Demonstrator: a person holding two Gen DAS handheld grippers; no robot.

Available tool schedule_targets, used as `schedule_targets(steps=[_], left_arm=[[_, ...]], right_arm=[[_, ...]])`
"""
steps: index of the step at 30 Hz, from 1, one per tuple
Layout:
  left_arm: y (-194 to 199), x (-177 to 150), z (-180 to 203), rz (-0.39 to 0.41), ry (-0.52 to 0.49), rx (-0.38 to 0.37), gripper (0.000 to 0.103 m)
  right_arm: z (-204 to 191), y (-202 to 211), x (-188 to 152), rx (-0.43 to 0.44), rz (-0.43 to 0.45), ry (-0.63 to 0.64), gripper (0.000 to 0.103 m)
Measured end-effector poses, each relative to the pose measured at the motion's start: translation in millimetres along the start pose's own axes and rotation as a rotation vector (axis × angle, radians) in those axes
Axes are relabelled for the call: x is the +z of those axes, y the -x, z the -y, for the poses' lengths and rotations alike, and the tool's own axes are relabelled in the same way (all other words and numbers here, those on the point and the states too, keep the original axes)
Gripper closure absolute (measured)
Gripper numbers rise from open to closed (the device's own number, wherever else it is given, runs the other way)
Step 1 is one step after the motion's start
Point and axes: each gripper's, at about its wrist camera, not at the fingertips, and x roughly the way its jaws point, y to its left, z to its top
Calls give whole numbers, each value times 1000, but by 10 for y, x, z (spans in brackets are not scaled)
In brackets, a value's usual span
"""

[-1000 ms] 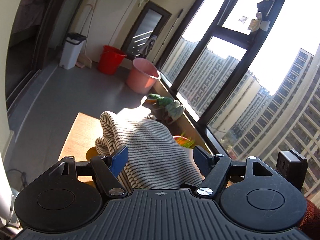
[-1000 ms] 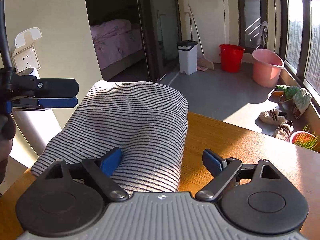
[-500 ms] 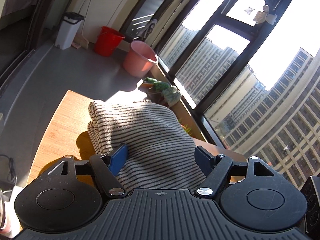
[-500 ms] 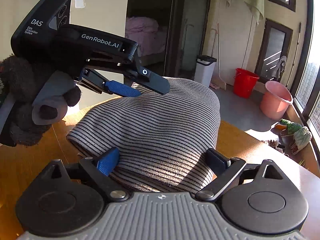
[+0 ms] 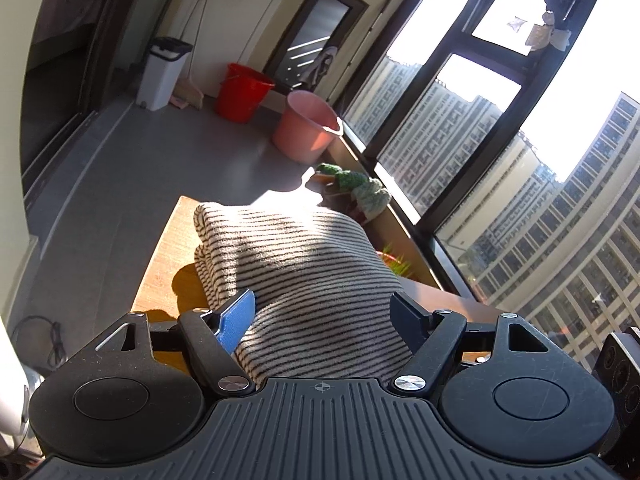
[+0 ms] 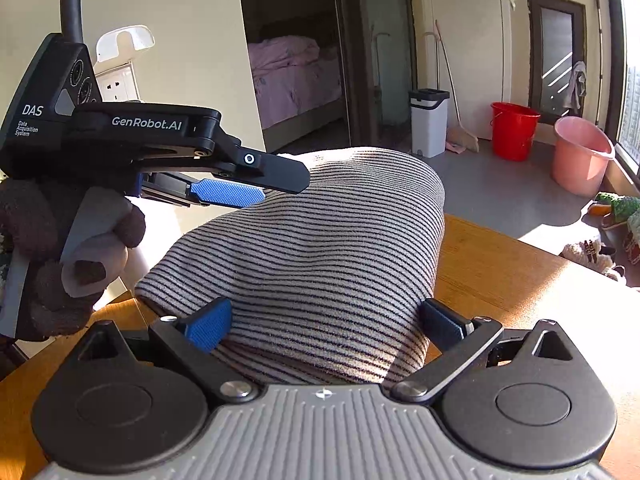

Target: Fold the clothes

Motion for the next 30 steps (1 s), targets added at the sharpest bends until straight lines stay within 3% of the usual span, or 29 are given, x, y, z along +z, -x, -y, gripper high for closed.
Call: schedule_targets(steps=[6,11,13,18,21,25,27,30], left_arm=[[-86,-62,41,7,-49,-15,14],[-55,-97,39,6,-68,-17,14],[-31,-98,3,5,-57,-25,14],[-37,-113,3,11,-63,-31,14],[-49,-120,22,15,-68,-34,12],[-36,-131,-23,17,-62,-50,12],[-31,-130,-43,16,-58,-54,12],[-27,-132,-61,15,-61,-45,11]], right_arm=[[415,-41,309,-91,14,-128,2],[760,-75,567,-166,25,-234,2],[746,-394,500,-198,-70,-189,0],[737,-431,458,-213,-63,-198,0],[712,-389,577,-224,-61,-159,0],[732,-481,877,-265,4,-181,0],[773,-750,987,-262,-47,-198,0],[693,-1126,904,-289,-156,-117,0]])
